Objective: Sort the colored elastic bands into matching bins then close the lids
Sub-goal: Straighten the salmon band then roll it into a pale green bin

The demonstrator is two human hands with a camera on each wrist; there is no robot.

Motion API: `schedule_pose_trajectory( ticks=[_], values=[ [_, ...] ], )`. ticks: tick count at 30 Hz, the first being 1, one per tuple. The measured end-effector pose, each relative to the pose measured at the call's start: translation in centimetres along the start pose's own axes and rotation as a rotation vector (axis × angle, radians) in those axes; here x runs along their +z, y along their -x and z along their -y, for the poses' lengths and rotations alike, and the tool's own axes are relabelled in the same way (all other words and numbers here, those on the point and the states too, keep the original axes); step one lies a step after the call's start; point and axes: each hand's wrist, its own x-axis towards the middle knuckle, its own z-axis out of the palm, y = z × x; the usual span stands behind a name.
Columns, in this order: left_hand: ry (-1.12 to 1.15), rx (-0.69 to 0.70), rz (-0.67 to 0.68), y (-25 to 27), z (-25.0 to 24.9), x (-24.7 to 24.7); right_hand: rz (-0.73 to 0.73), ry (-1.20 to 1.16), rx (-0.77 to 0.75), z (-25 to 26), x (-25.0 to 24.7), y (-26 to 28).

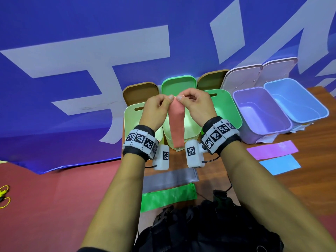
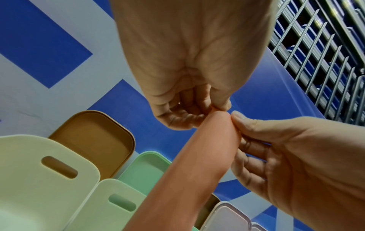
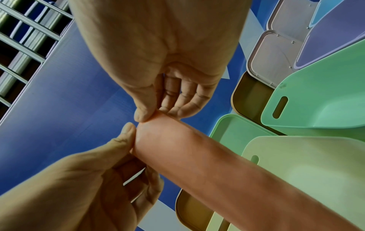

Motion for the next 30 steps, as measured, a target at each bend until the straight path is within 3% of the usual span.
schedule_pose_trajectory(
  ticks=[5, 12, 30],
  values=[
    [0.042, -0.013, -0.015, 0.10, -0.09, 0.03, -0.006, 0.014, 0.000, -0.30, 0.14, -0.23],
    [0.101, 0.076, -0.018, 0.08, -0.26, -0.19, -0.013, 0.028, 0.002, -0.70, 0.23, -0.49],
    [0.066, 0.011, -0.096, -0.17, 0.39, -0.68, 0.048, -0.047, 0.019, 0.23, 0.21, -0.44]
  ],
)
